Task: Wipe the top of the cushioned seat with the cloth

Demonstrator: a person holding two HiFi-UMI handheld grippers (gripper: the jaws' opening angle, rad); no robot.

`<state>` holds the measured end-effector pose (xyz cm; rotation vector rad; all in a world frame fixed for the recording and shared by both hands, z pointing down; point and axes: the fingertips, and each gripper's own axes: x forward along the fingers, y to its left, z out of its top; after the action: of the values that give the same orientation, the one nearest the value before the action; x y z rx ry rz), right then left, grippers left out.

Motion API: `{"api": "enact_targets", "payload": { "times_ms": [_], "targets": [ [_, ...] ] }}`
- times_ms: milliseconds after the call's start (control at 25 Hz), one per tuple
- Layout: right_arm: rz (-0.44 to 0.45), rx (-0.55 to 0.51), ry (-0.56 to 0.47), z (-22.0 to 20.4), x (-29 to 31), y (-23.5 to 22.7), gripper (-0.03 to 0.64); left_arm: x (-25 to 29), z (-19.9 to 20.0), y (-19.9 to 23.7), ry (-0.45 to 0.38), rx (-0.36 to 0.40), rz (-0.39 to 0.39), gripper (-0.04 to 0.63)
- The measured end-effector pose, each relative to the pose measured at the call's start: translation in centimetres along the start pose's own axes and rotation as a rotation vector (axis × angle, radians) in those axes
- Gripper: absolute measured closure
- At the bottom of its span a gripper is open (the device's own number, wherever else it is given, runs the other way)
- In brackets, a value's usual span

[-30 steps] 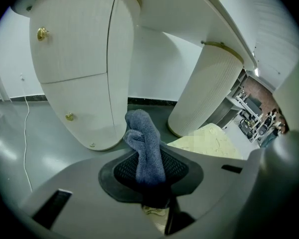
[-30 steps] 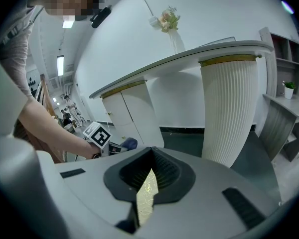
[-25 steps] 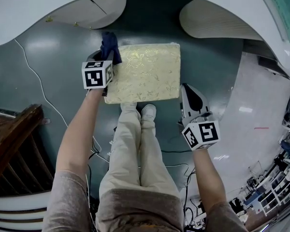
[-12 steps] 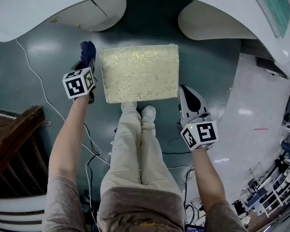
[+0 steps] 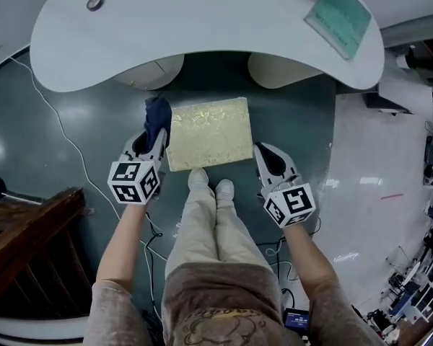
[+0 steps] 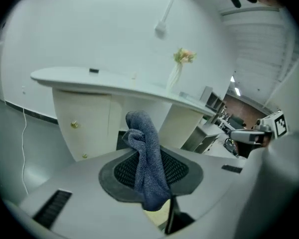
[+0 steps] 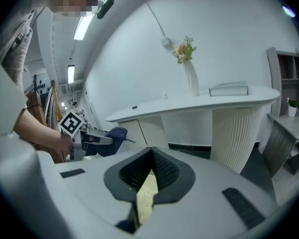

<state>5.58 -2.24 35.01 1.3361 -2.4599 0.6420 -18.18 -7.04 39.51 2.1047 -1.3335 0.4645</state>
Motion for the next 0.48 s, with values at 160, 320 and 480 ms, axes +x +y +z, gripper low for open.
{"api": "enact_targets", "payload": {
  "times_ms": [160,320,480],
  "targets": [
    [0.011,-0.016,-0.064,5.9,-2.9,1.7,0.611,-4.1,6.2,-6.8,-0.071,0.049,-0.109,0.495],
    [-0.002,-0.049,-0.147,11.8,-6.1,3.2,0.611,-7.5,12.1,-12.8,-0.128,0.129,-0.213,0.495],
    [0.005,-0.042,-0.216,15.9,-8.6,5.0,0.611,-11.2,16.2,-16.8,-0.173,0.198,-0.278,0.495]
  ]
}}
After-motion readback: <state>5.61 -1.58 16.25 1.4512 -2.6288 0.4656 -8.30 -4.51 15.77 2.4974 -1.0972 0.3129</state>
